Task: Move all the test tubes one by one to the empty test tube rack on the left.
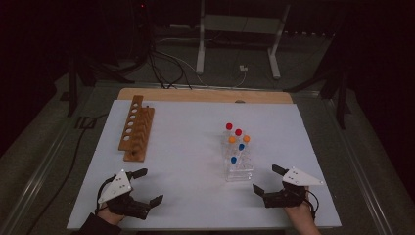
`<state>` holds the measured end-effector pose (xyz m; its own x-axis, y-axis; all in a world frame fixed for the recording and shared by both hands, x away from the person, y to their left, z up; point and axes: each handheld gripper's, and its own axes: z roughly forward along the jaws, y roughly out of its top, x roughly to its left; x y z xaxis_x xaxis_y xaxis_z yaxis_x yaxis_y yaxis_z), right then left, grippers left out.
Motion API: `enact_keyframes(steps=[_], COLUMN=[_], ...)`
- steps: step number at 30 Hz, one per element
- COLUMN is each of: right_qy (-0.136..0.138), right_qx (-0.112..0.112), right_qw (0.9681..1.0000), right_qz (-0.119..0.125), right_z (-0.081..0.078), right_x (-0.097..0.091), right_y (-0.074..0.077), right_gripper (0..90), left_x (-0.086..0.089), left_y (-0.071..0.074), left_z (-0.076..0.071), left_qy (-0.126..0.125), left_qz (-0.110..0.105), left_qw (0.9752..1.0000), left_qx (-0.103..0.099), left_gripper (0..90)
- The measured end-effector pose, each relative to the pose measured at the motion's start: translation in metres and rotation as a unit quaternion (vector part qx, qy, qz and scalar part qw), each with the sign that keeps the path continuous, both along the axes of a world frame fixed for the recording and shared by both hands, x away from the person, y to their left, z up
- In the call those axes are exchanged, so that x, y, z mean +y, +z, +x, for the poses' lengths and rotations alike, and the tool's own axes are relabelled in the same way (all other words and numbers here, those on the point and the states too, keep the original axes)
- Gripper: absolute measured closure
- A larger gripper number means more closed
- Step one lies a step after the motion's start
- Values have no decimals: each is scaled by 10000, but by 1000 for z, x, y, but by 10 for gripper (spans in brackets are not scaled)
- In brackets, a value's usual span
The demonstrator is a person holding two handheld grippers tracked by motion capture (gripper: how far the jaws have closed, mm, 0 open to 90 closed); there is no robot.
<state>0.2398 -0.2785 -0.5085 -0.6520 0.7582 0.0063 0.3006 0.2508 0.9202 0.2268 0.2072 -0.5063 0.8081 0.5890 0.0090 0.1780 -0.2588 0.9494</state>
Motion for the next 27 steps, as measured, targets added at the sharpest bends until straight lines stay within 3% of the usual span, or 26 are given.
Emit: enact_keyframes(steps=[1, 8, 18, 27], right_qy=[-97, -252, 17, 191], right_qx=[-51, -6, -93, -105], right_qw=[9999, 9997, 9998, 9997], right_qz=[-128, -43, 190, 130], right_z=[0, -2, -6, -3], right_x=[1, -4, 6, 19], right_y=[0, 10, 43, 52], right_gripper=[0, 0, 0, 0], left_x=[1, 1, 2, 2], left_y=[0, 0, 0, 0], left_z=[0, 0, -2, -3], left_qy=[11, -17, -56, -63], left_qz=[-29, -32, -53, -24], left_qw=[10000, 10000, 10000, 10000], left_qx=[7, 16, 17, 16], left_gripper=[5, 5, 5, 5])
